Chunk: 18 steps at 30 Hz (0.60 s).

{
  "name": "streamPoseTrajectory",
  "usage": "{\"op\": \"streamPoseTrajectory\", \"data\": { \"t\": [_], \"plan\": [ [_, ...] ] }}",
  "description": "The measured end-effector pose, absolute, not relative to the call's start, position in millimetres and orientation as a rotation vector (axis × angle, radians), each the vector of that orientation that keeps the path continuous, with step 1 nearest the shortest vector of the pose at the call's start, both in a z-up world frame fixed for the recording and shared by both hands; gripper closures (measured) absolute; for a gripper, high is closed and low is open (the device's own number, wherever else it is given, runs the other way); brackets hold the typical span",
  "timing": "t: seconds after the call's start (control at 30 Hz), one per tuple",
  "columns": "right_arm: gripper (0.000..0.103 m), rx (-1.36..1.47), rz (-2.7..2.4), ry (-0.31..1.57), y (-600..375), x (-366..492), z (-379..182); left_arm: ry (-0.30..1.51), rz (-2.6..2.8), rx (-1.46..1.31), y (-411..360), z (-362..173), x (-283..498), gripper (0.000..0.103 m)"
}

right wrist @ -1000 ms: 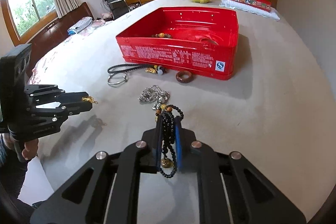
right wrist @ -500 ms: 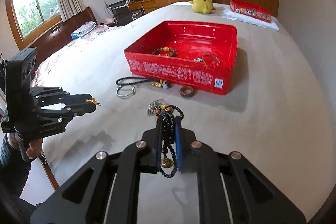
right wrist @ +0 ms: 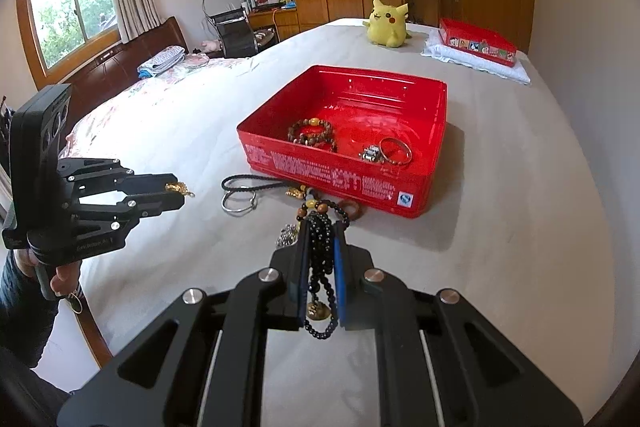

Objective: Organize jewelry
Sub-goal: 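Carry the pendant and necklace into the red tray and open both grippers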

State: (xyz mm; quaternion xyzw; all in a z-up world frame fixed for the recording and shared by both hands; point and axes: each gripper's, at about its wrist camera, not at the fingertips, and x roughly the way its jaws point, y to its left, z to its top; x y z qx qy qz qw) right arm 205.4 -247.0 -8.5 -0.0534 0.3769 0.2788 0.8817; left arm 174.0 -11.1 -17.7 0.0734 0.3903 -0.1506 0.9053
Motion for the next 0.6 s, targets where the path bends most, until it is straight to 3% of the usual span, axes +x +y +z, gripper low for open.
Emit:
{"op": "streamPoseTrajectory", "data": {
  "t": [0.6],
  "plan": [
    [0.094, -0.111, 0.601, 0.757, -233, 282, 32, 0.763, -0.328, 0.186, -23, 12, 251, 0.080]
  ]
}}
